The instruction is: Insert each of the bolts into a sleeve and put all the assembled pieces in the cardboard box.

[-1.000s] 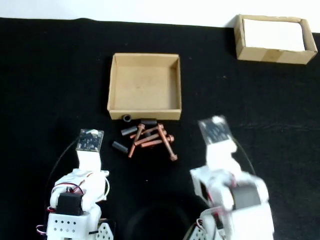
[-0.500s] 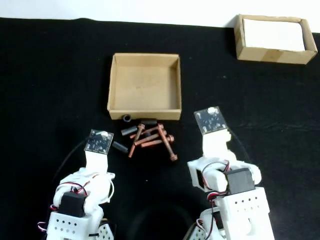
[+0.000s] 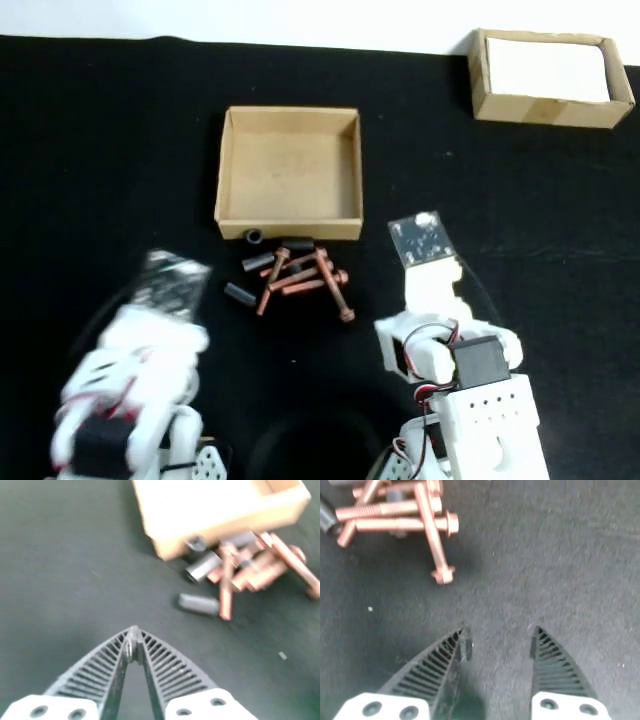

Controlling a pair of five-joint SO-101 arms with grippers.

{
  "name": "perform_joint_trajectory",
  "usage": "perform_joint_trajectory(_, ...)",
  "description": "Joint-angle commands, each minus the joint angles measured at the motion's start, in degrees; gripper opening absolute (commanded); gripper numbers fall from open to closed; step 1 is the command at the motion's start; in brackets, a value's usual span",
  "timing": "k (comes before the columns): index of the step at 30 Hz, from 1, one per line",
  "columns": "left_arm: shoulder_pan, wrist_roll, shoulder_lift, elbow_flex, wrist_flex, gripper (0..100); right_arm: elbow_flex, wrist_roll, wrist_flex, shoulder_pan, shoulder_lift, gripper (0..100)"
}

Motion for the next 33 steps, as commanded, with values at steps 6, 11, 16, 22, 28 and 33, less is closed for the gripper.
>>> perform_joint_trajectory(6, -13.8, -0.4, 15.8, -18.5, 3.3, 1, -8.6, -0.8, 0.4, -4.1, 14.3, 20.1)
perform_joint_trajectory(11, -13.5, 0.1, 32.9, -32.0, 13.8, 1, -22.3, -2.6, 7.2, -10.3, 29.9, 20.1)
perform_joint_trajectory(16, -13.3, 9.5, 43.9, -38.1, 19.4, 1, -34.2, -2.6, 11.9, -18.9, 40.4, 20.1)
perform_joint_trajectory(22, -12.6, 9.9, 44.8, -36.9, 17.7, 1, -41.8, 2.0, 7.5, -25.0, 51.5, 20.1)
perform_joint_trajectory(28, -12.6, 9.7, 44.8, -25.1, 11.4, 1, -50.1, 6.2, 2.2, -27.9, 67.9, 20.1)
perform_joint_trajectory(33, -12.7, 4.0, 44.5, -27.2, 12.0, 12, -62.5, 7.1, 2.2, -29.1, 81.8, 20.1)
